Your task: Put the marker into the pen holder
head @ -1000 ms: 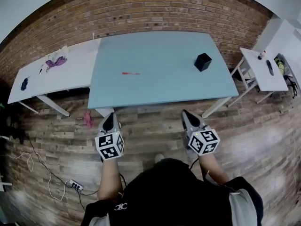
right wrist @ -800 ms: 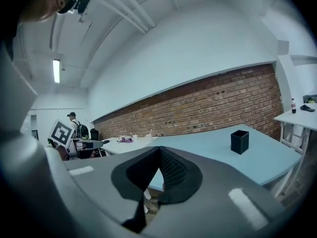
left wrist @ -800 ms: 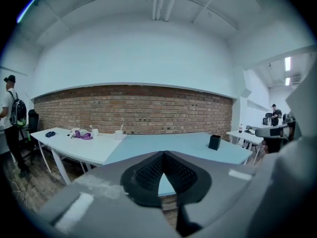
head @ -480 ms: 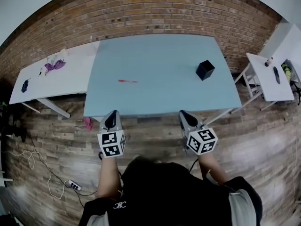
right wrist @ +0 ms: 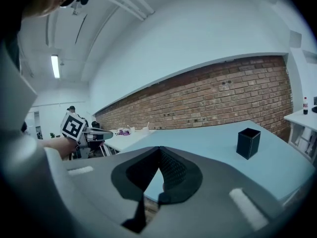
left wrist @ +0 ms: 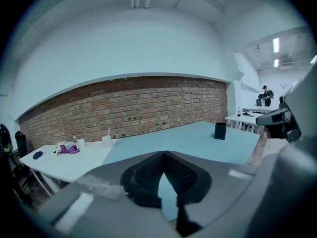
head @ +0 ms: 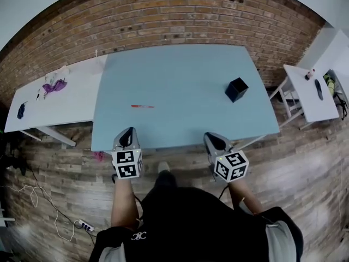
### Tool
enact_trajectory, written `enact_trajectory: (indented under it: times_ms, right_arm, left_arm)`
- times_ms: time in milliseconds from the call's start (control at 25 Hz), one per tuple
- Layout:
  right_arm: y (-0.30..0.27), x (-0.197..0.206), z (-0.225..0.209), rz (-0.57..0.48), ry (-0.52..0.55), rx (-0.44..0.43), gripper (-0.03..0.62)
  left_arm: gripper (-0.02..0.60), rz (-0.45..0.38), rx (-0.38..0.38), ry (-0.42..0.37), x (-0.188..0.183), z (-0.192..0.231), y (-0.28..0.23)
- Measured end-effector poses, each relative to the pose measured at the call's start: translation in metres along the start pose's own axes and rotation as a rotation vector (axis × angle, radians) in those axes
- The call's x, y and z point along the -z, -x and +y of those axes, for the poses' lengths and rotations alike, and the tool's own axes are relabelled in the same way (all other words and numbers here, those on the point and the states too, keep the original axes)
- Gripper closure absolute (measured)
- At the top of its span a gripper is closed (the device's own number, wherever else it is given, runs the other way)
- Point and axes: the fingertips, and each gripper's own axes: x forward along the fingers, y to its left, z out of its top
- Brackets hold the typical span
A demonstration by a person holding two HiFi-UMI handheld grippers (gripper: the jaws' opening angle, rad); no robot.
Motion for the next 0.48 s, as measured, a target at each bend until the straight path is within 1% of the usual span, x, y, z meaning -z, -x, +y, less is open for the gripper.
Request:
enact_trajectory:
  times_ms: [120, 280, 480]
  right_arm:
    - [-0.022, -0.012, -0.013, 0.003, -0.002, 0.018, 0.591]
    - [-0.060, -0.032, -0.028, 0.004, -0.012, 0.038, 0.591]
    - [-0.109, -0.054, -0.039, -0.001, -0.022, 0.050, 0.591]
  left_arm:
    - [0.574, 0.012, 0.024, -0.044, -0.007, 0.008, -0.032]
    - [0.574, 0.030, 0.050, -0.059, -0.014, 0.025, -0.072]
    - [0.571, 0.105, 0.103, -0.091, -0.011, 0.050, -0.122]
